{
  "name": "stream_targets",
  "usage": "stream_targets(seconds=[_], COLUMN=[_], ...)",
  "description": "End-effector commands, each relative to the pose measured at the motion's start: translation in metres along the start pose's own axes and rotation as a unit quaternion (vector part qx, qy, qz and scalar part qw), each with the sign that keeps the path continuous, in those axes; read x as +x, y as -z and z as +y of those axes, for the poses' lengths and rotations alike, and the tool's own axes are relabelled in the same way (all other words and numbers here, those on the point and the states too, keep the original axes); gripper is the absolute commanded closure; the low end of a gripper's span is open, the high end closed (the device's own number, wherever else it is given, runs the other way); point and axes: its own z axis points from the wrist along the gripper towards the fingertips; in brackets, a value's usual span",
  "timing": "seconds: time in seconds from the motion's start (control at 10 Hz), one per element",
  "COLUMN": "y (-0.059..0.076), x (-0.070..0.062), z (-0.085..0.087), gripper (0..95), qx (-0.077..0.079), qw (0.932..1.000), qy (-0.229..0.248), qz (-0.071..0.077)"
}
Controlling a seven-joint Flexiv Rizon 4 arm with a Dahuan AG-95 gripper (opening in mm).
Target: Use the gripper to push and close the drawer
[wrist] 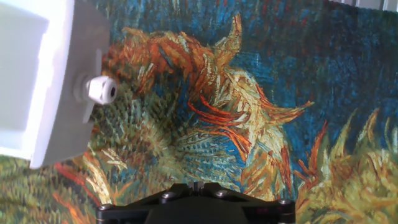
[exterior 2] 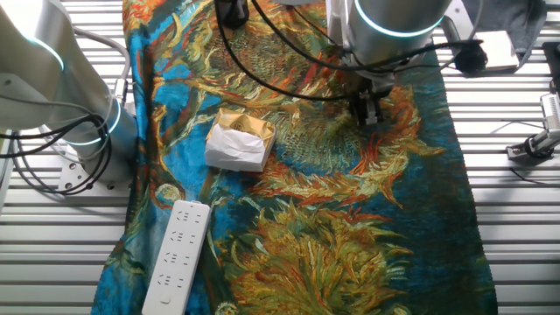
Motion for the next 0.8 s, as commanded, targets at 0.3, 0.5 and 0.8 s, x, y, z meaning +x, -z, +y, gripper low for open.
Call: stream_targets(seconds=[0.3,0.5,0.8], y=[0.008,0.015,0.022], x=[-0.020,-0.032,-0.043], z=[-0.012,-0.030,-0.055], gripper=[95.0,95.0,95.0], qx=[-0.007,-0.010,-0.017], qw=[0.9996,0.9988,0.9978], qy=[0.027,0.049,0.064], qz=[0.006,0.005,0.003])
